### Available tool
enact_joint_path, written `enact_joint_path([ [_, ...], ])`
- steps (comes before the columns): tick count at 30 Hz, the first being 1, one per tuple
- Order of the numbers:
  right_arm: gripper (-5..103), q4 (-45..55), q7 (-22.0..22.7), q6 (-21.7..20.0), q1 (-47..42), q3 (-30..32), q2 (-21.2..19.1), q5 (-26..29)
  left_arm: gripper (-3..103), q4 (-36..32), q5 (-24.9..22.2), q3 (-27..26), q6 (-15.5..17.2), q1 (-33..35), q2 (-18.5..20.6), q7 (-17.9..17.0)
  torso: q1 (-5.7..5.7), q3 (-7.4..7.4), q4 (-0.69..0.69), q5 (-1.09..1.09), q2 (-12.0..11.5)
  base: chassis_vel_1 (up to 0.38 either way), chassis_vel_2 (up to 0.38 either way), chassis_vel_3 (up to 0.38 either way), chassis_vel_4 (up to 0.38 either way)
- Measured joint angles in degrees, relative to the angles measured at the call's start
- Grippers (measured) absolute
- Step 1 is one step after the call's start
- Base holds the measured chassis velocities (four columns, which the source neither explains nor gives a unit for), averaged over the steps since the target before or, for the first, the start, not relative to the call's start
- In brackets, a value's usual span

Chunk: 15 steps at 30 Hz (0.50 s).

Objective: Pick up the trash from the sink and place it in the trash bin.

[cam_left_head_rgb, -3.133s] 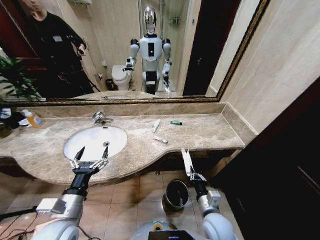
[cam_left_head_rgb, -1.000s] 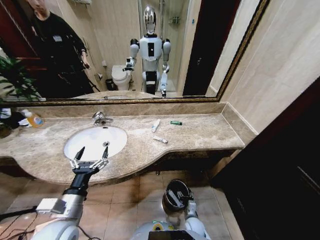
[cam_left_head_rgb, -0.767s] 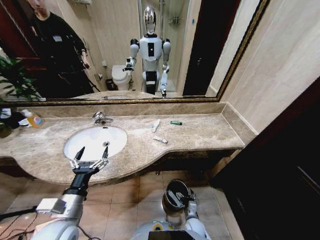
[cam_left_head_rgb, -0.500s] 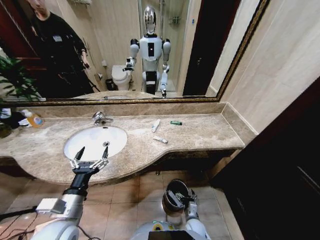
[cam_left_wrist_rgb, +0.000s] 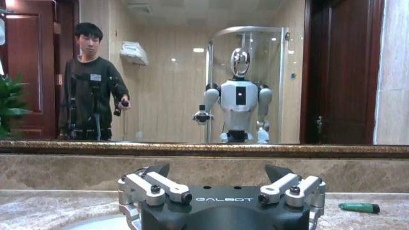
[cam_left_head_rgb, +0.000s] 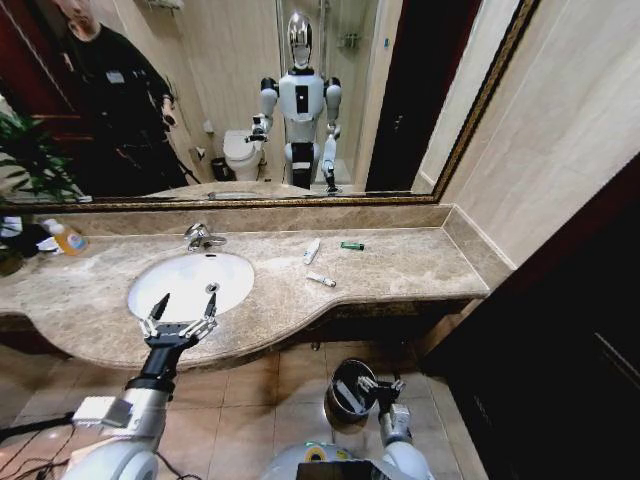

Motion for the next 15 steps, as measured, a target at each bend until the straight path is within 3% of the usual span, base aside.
enact_joint_path([
  [15,100,12.2,-1.8,-5.4,3.6,0.5,-1.6,-1.3,100,0.0,0.0,0.0,0.0,0.0,0.0,0.0,0.0,0.0,0.0,0.0,0.0,0.0,0.0,0.0,0.0],
])
